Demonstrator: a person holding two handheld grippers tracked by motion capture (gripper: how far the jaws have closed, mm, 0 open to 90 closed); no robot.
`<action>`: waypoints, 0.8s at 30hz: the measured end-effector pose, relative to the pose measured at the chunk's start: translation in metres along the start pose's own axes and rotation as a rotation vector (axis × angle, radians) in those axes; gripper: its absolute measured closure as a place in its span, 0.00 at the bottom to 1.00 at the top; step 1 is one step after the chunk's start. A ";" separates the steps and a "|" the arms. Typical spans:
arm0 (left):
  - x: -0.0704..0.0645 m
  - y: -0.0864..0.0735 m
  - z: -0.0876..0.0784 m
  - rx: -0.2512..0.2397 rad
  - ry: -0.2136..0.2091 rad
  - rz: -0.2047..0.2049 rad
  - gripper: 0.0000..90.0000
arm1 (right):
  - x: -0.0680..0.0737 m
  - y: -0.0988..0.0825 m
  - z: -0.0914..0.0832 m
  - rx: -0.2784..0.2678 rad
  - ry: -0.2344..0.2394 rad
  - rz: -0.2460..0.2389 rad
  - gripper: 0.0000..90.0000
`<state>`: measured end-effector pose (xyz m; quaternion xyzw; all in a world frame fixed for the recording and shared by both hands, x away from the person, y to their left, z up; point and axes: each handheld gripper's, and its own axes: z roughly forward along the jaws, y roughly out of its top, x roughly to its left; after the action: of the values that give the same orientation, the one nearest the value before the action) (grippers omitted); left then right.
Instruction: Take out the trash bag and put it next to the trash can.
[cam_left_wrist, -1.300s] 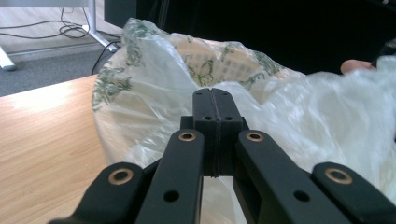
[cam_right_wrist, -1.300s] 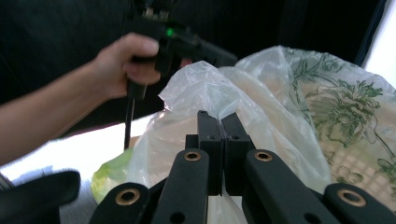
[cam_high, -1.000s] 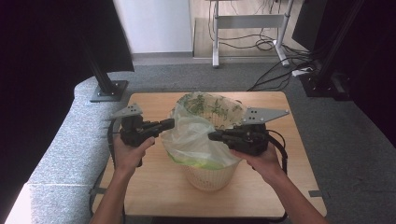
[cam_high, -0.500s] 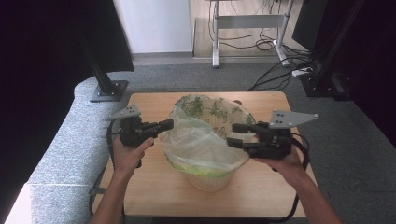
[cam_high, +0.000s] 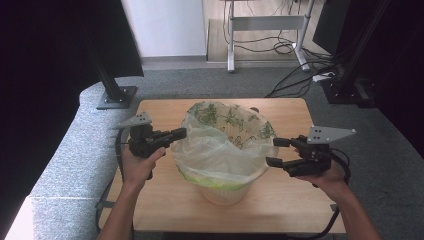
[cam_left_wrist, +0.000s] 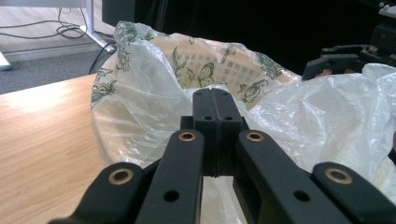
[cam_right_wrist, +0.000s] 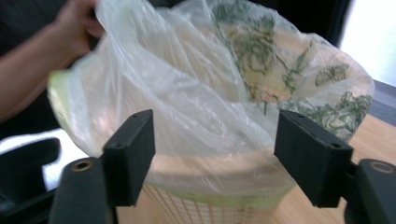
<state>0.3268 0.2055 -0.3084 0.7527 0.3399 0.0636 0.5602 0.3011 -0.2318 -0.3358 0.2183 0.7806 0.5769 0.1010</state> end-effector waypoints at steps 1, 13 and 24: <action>0.000 0.000 0.000 0.001 0.000 0.002 1.00 | 0.001 0.000 0.001 0.013 -0.015 -0.010 0.39; 0.002 0.000 -0.005 -0.018 0.001 -0.002 1.00 | 0.010 0.017 0.007 0.038 -0.177 -0.095 0.99; 0.000 0.003 0.000 -0.017 -0.005 0.005 1.00 | 0.007 0.045 0.014 -0.103 -0.199 -0.093 1.00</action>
<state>0.3283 0.2056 -0.3054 0.7489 0.3363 0.0660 0.5672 0.3106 -0.2062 -0.2973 0.2326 0.7455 0.5863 0.2154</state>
